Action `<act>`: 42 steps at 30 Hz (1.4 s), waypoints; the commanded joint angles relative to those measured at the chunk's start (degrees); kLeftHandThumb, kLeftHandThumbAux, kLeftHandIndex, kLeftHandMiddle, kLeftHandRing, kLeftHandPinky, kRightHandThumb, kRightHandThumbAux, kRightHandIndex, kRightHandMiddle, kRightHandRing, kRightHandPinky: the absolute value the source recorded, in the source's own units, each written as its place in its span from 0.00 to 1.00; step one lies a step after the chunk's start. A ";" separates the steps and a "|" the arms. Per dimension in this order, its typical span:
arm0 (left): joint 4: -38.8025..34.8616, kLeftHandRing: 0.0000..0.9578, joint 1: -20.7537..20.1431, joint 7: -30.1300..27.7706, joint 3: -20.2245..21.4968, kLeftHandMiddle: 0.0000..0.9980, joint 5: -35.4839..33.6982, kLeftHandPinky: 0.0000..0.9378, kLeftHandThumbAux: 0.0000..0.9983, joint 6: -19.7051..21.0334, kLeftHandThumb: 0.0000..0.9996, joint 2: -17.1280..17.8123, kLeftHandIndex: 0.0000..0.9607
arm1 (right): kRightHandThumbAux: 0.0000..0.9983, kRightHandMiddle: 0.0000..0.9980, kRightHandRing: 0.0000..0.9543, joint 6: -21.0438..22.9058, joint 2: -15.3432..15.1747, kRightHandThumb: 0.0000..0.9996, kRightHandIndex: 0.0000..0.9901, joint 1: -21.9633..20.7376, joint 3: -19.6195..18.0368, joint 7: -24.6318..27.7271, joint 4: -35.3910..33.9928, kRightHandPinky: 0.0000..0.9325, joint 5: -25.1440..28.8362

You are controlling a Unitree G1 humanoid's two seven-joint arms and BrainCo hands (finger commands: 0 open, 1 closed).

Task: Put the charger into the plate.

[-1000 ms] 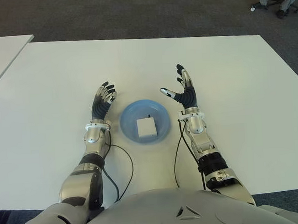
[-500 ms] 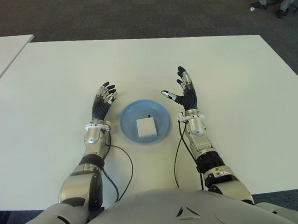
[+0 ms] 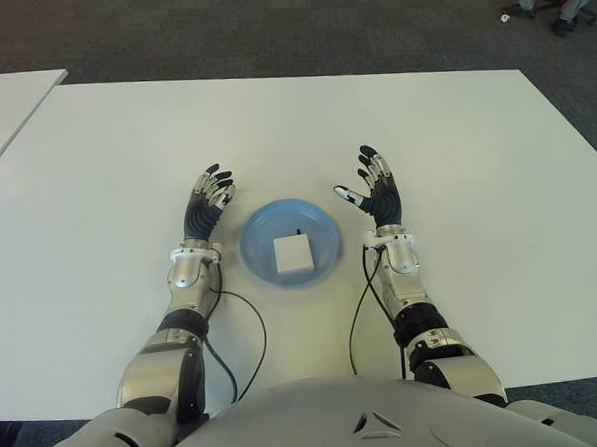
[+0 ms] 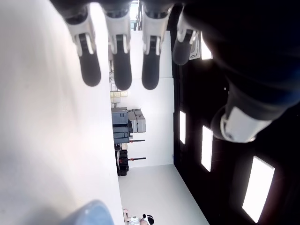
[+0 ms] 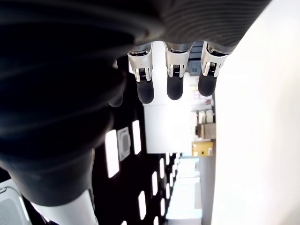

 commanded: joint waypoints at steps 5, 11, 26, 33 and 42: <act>3.16 0.25 4.53 0.74 -0.39 0.23 0.59 0.27 0.57 3.22 0.06 -0.57 0.14 | 0.84 0.13 0.09 2.30 0.06 0.00 0.13 -2.58 -1.23 1.47 4.88 0.10 0.98; 3.40 0.23 4.50 0.71 -0.46 0.23 0.73 0.24 0.57 3.40 0.04 -0.32 0.13 | 0.80 0.10 0.08 6.76 -0.19 0.00 0.09 -3.99 -1.83 3.21 7.38 0.09 1.37; 3.57 0.23 4.90 1.74 -0.84 0.22 1.60 0.25 0.57 3.08 0.03 -0.12 0.13 | 0.70 0.06 0.05 11.91 -0.09 0.00 0.03 -6.79 -4.12 1.18 13.79 0.07 1.12; 3.48 0.23 4.79 1.25 -0.20 0.22 0.69 0.25 0.57 3.36 0.03 -0.29 0.13 | 0.70 0.06 0.05 12.93 0.13 0.01 0.03 -6.86 -4.02 0.54 13.70 0.08 0.66; 3.45 0.24 4.50 0.22 0.80 0.23 -1.09 0.27 0.58 3.58 0.03 -0.42 0.13 | 0.68 0.07 0.06 13.62 0.23 0.01 0.03 -6.80 -3.75 -0.43 13.38 0.09 0.27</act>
